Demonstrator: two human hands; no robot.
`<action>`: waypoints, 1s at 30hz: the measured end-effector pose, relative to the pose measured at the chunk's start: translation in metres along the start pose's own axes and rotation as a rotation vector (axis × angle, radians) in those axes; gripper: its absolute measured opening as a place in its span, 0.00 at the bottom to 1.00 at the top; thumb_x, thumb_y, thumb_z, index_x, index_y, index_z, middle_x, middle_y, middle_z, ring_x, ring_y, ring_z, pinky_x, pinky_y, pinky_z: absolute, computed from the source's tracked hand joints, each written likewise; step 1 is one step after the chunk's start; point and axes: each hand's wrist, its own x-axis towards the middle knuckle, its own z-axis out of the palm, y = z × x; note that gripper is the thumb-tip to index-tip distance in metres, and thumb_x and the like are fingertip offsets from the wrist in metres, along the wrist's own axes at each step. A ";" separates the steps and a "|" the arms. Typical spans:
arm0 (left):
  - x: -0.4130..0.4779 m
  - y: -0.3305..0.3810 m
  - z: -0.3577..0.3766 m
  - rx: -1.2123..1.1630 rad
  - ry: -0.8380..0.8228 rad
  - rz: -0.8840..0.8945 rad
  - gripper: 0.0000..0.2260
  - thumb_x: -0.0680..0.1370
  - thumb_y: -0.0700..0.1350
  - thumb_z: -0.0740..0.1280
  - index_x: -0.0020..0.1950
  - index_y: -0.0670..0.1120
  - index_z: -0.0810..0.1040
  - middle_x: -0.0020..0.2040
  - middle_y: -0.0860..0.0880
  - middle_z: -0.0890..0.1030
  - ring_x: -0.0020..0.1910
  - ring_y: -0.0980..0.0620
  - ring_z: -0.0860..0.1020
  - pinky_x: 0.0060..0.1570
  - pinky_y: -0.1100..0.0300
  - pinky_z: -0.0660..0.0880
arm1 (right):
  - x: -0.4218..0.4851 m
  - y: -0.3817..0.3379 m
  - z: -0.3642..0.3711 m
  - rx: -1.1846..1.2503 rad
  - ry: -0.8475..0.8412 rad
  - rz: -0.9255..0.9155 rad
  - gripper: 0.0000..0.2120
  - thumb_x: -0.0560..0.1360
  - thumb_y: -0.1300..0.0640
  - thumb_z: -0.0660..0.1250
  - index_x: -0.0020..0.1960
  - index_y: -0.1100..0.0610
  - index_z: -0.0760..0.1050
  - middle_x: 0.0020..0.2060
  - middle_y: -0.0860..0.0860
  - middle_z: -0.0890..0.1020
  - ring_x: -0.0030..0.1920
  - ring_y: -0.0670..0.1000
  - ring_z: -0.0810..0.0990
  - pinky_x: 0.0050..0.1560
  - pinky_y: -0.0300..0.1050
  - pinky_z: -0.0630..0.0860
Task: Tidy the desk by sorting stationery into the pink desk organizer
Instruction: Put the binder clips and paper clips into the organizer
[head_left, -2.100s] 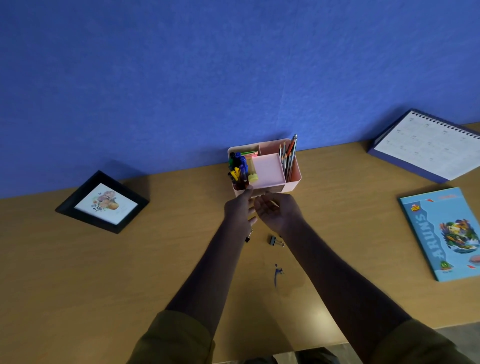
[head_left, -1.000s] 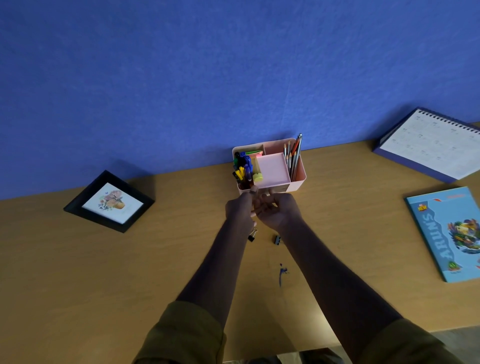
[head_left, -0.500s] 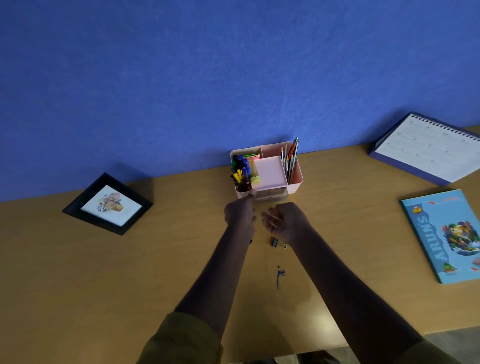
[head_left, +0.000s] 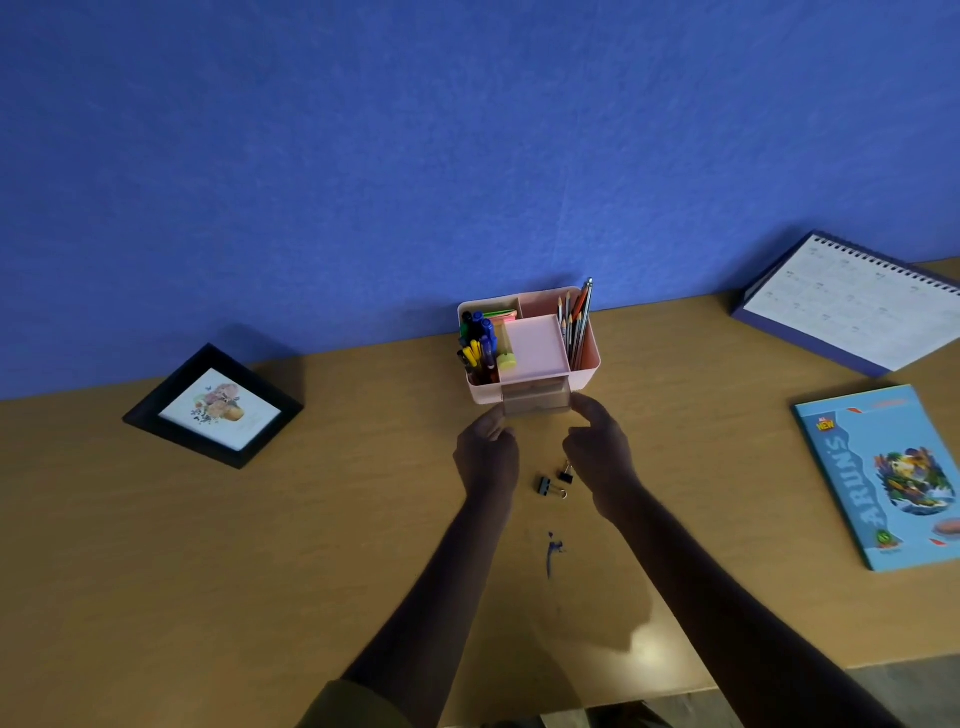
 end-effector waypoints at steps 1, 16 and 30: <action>-0.002 -0.003 0.000 0.006 -0.006 0.006 0.21 0.84 0.34 0.67 0.75 0.48 0.79 0.73 0.48 0.82 0.72 0.50 0.80 0.66 0.56 0.79 | -0.002 0.002 -0.001 -0.007 0.001 -0.008 0.31 0.79 0.69 0.64 0.77 0.46 0.71 0.52 0.34 0.78 0.50 0.49 0.83 0.46 0.58 0.87; -0.011 -0.026 -0.004 0.011 -0.029 0.017 0.20 0.83 0.36 0.68 0.74 0.49 0.81 0.71 0.49 0.83 0.71 0.52 0.80 0.62 0.60 0.78 | -0.007 0.028 -0.008 0.016 -0.015 -0.030 0.30 0.79 0.67 0.66 0.77 0.46 0.71 0.63 0.42 0.79 0.53 0.44 0.81 0.42 0.44 0.85; -0.004 -0.067 -0.041 0.479 0.040 0.183 0.17 0.81 0.43 0.74 0.69 0.44 0.84 0.63 0.45 0.85 0.57 0.50 0.85 0.54 0.56 0.82 | 0.007 0.077 -0.033 -0.936 -0.178 -0.667 0.19 0.81 0.61 0.72 0.70 0.50 0.80 0.70 0.49 0.79 0.67 0.49 0.79 0.59 0.44 0.84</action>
